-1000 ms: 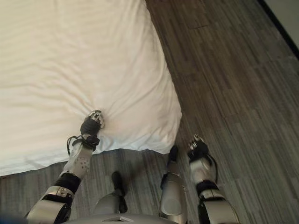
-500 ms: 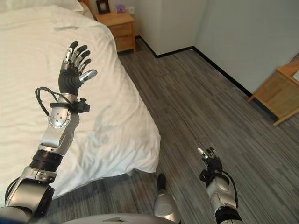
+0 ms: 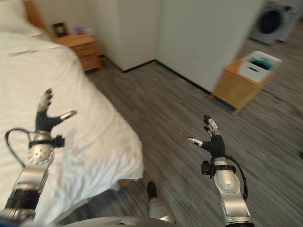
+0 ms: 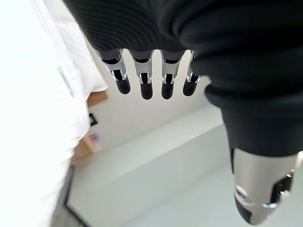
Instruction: Making the bed.
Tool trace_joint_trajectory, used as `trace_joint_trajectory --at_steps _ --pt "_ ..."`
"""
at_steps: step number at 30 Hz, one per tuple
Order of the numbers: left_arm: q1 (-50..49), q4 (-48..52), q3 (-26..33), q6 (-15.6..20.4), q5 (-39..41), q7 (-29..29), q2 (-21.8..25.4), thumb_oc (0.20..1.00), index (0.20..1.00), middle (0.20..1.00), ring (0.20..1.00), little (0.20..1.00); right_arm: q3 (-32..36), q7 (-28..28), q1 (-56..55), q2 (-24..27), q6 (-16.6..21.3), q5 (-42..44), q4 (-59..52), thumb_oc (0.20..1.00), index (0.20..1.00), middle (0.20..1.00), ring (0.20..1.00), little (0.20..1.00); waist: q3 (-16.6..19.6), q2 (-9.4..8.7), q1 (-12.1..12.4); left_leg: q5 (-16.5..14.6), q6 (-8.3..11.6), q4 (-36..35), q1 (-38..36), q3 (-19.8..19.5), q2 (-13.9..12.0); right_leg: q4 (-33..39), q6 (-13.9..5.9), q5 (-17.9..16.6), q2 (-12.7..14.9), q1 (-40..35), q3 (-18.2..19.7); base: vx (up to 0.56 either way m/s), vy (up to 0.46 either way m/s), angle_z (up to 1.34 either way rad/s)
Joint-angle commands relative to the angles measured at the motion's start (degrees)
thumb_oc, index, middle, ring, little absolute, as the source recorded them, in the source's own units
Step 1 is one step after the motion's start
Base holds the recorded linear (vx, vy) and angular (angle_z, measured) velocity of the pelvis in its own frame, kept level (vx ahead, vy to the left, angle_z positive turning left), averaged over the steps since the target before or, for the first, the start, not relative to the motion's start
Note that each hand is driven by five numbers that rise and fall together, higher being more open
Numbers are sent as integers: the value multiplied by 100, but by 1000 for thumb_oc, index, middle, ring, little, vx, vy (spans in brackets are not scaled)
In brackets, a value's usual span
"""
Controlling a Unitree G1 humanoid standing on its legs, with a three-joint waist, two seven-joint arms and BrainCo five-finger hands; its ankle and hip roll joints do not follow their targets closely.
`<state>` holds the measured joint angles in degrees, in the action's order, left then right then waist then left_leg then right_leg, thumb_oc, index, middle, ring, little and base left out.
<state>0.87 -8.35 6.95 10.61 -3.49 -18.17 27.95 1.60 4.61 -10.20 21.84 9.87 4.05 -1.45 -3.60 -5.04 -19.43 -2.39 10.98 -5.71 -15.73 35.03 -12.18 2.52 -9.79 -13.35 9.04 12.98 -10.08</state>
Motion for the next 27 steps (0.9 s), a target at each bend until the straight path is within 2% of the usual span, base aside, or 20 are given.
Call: trace_joint_trajectory --at_steps 1,2,3,6,7,8,10,11,14,15,16,17,18,19,20,21,23,24,25,27 --pt "469 241 -8 191 -226 -153 139 1000 1000 1000 1000 1000 -29 12 493 198 169 -196 -13 1000 1000 1000 1000 1000 -162 -94 -65 438 11 71 415 -323 -35 -12 -521 -306 496 -405 155 0 0 -90" --pt "469 241 -8 191 -226 -153 139 1000 1000 1000 1000 1000 -29 12 493 198 169 -196 -13 1000 1000 1000 1000 1000 -162 -94 -65 438 11 71 415 -323 -35 -12 -521 -306 496 -405 155 -284 40 -15" --pt "372 311 -45 241 37 -182 60 1000 1000 1000 1000 1000 -207 70 544 466 105 -874 -182 1000 1000 1000 1000 1000 -331 -36 30 365 -83 130 329 62 -79 -481 -497 131 967 -343 -1026 -278 40 -10" --pt "357 321 -20 247 61 -172 27 1000 1000 1000 1000 1000 -229 108 543 480 67 -951 -216 1000 1000 1000 1000 1000 -383 -11 38 334 -80 130 257 95 -88 -652 -496 265 979 -319 -991 -169 -77 -178" --pt "620 384 -164 -182 133 -96 127 1000 1000 1000 1000 1000 -429 29 823 697 -83 -1166 -310 1000 1000 1000 1000 1000 -310 36 81 480 -130 186 260 605 -258 -944 -445 277 1387 -433 -1292 -328 -376 -56" --pt "-108 563 -227 240 571 269 -228 1000 1000 1000 1000 1000 -385 125 980 682 -120 -1274 -198 1000 1000 1000 1000 1000 -361 58 398 516 -147 271 288 735 -331 -983 -397 322 1579 -622 -1550 -352 -435 -19" --pt "-650 660 -251 371 920 529 -407 1000 1000 1000 1000 1000 -472 113 1177 688 -160 -1265 -100 1000 1000 1000 1000 1000 -368 79 666 571 -113 339 263 862 -423 -1014 -386 296 1719 -733 -1904 -80 -202 -340" --pt "-869 738 -228 412 1021 659 -433 1000 1000 1000 1000 1000 -566 81 1247 663 -168 -1230 -66 1000 1000 1000 1000 1000 -363 91 827 572 -83 385 210 926 -473 -1016 -364 310 1717 -769 -2033 45 -222 -393" --pt "-1053 757 -238 330 1094 867 -540 1000 1000 1000 1000 1000 -599 -80 1151 593 -156 -1157 -125 1000 1000 1000 1000 1000 -321 62 890 572 21 455 120 988 -606 -963 -320 403 1565 -772 -2039 141 -255 -133" --pt "-969 651 -302 309 1261 945 -602 1000 1000 1000 1000 1000 -641 -146 1064 544 -113 -1025 -136 1000 1000 1000 1000 1000 -294 92 858 667 192 579 76 922 -891 -841 -233 594 1315 -791 -1984 291 -405 -55" --pt "-832 560 -434 341 1524 930 -661 1000 1000 1000 1000 1000 -813 -148 1176 628 -53 -956 -180 1000 1000 1000 1000 1000 -355 246 926 1297 402 1235 165 703 -1384 -662 -1 814 897 -923 -1974 377 -504 -24" --pt "-780 585 -476 366 1644 919 -677 1000 1000 1000 1000 1000 -925 -158 1264 691 -23 -932 -236 1000 1000 1000 1000 1000 -392 284 1032 1724 402 1743 284 426 -1563 -511 126 935 649 -1038 -1982 371 -376 5" --pt "-798 625 -493 397 1682 932 -708 1000 1000 1000 1000 1000 -957 -165 1283 710 -6 -905 -243 1000 1000 1000 1000 1000 -369 261 1109 1797 402 1977 328 206 -1610 -375 191 1017 500 -1146 -1944 409 -421 -108" --pt "-880 704 -522 392 1726 915 -769 1000 1000 1000 1000 1000 -1049 -216 1315 742 -38 -894 -242 1000 1000 1000 1000 1000 -373 216 1281 1649 394 2542 609 -385 -1518 -147 320 1111 282 -1325 -1910 424 -418 -167" --pt "-981 747 -507 415 1790 928 -859 1000 1000 1000 1000 1000 -1110 -254 1344 769 -47 -948 -239 1000 1000 1000 1000 1000 -407 132 1440 1524 238 2798 893 -725 -1341 -102 407 1106 252 -1391 -1896 436 -374 -168" --pt "-1070 791 -499 423 1888 932 -926 1000 1000 1000 1000 1000 -1221 -285 1403 745 -64 -1000 -218 1000 1000 1000 1000 1000 -401 95 1510 1281 177 3041 1153 -1105 -1189 -59 418 1150 194 -1421 -1758 338 -193 -87" --pt "-1203 820 -559 414 1958 928 -1026 1000 1000 1000 1000 1000 -1404 -296 1531 673 -57 -1049 -129 1000 1000 1000 1000 1000 -452 31 1743 989 11 3077 1432 -1531 -823 -51 430 1237 133 -1474 -1392 359 -66 -81" --pt "-1260 803 -670 387 2151 984 -1132 1000 1000 1000 1000 1000 -1520 -294 1614 658 -42 -1062 -119 1000 1000 1000 1000 1000 -594 -13 2005 605 -136 3107 2073 -1915 -376 7 399 1381 32 -1709 -1075 278 -20 -109" --pt "-1255 803 -671 388 2156 986 -1131 1000 1000 1000 1000 1000 -1516 -293 1618 659 -40 -1062 -117 1000 1000 1000 1000 1000 -586 -25 2002 620 -161 3100 2095 -1906 -353 6 394 1362 55 -1685 -1077 286 -23 -105" --pt "-1294 814 -763 348 2308 1031 -1199 1000 1000 1000 1000 1000 -1601 -276 1636 645 -46 -1125 -105 1000 1000 1000 1000 1000 -660 8 2157 454 -303 2709 2515 -1908 18 55 337 1521 -53 -1882 -860 205 26 -66"
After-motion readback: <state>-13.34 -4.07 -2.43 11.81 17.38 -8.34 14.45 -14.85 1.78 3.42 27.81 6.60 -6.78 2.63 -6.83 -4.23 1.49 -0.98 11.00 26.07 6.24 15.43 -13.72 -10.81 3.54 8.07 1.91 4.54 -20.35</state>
